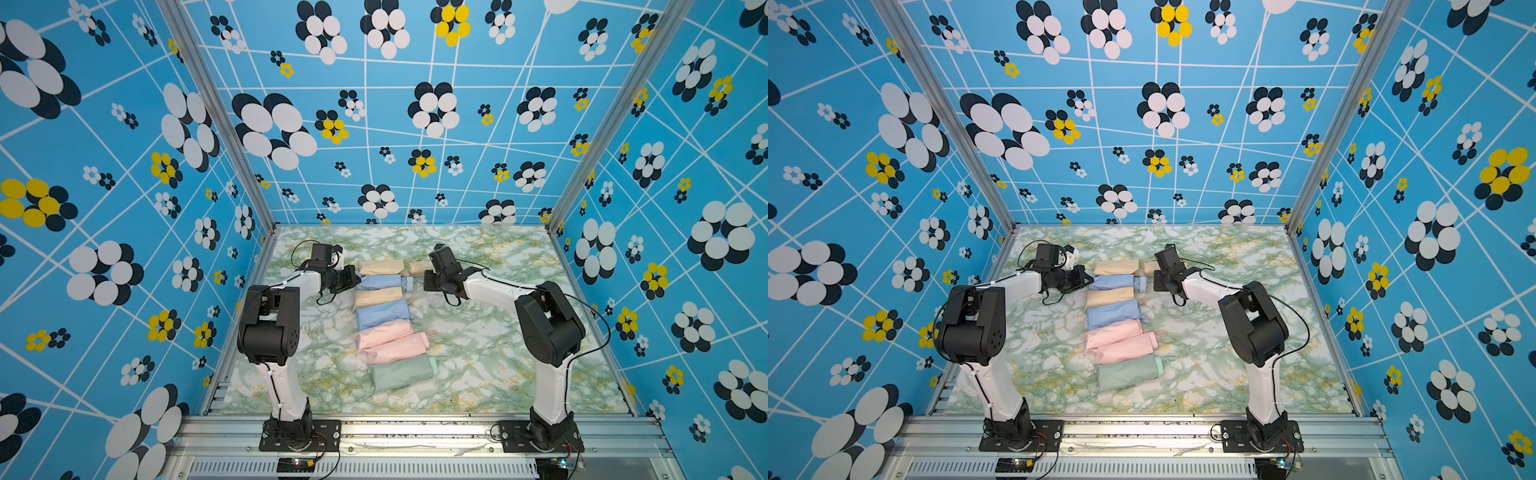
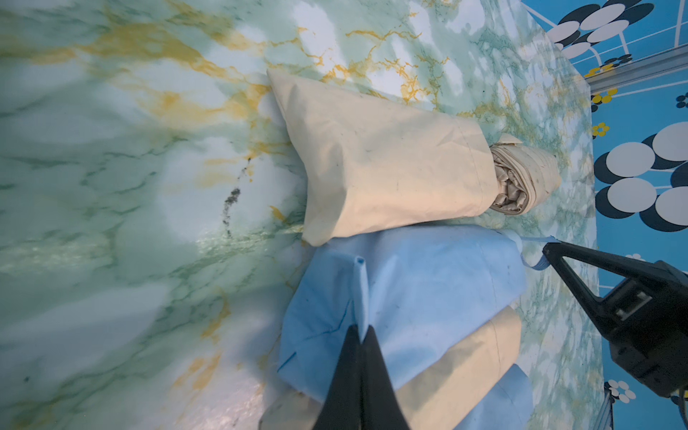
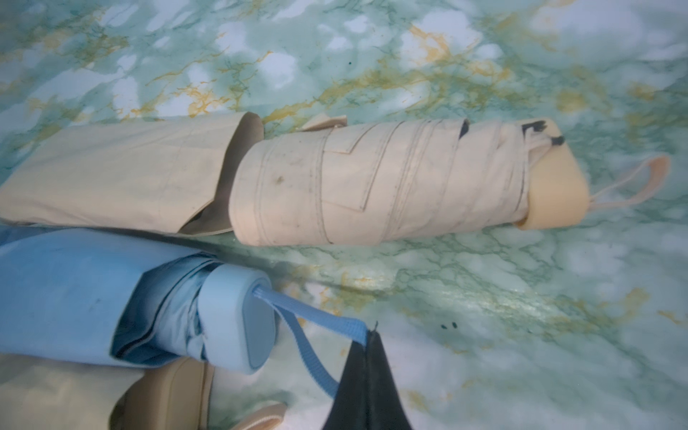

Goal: Take umbrellas out of sleeves
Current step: Take out the umbrella from the umbrella sleeve.

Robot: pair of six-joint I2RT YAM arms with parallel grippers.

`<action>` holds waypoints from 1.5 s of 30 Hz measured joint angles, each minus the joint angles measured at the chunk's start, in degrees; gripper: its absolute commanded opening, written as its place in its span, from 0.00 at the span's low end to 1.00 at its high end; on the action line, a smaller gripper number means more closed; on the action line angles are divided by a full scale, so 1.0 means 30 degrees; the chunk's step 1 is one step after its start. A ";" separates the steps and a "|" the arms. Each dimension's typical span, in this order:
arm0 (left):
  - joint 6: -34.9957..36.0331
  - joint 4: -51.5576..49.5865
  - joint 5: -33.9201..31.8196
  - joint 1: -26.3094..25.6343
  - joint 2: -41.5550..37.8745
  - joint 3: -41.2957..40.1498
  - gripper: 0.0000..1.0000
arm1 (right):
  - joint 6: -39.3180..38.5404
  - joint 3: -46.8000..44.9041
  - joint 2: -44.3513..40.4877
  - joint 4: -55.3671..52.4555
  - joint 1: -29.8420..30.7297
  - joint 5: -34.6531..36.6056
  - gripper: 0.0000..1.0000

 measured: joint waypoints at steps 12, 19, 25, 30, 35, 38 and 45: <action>-0.0007 0.0000 0.0000 -0.0291 0.0000 0.0029 0.00 | -0.0007 -0.0823 -0.0765 0.0277 -0.1071 -0.0007 0.00; -0.0007 -0.0007 -0.0007 -0.0291 0.0000 0.0044 0.00 | -0.0029 -0.1290 -0.1042 0.0284 -0.1719 0.0000 0.00; 0.0000 -0.0029 -0.0015 -0.0291 0.0000 0.0080 0.00 | -0.0160 -0.1333 -0.1260 0.0284 -0.2113 0.0007 0.00; 0.0000 -0.0051 -0.0073 -0.0328 0.0000 0.0175 0.00 | -0.0182 -0.1341 -0.1260 0.0284 -0.2419 0.0007 0.00; 0.0000 -0.0095 -0.0073 -0.0342 0.0000 0.0175 0.00 | -0.0306 -0.1341 -0.1260 0.0284 -0.2783 0.0007 0.00; 0.0000 -0.0102 -0.0080 -0.0342 0.0000 0.0189 0.00 | -0.0393 -0.1341 -0.1268 0.0284 -0.3002 0.0007 0.00; 0.0007 -0.0117 -0.0153 -0.0372 0.0000 0.0299 0.01 | -0.0670 -0.1341 -0.1443 0.0270 -0.3519 0.0051 0.00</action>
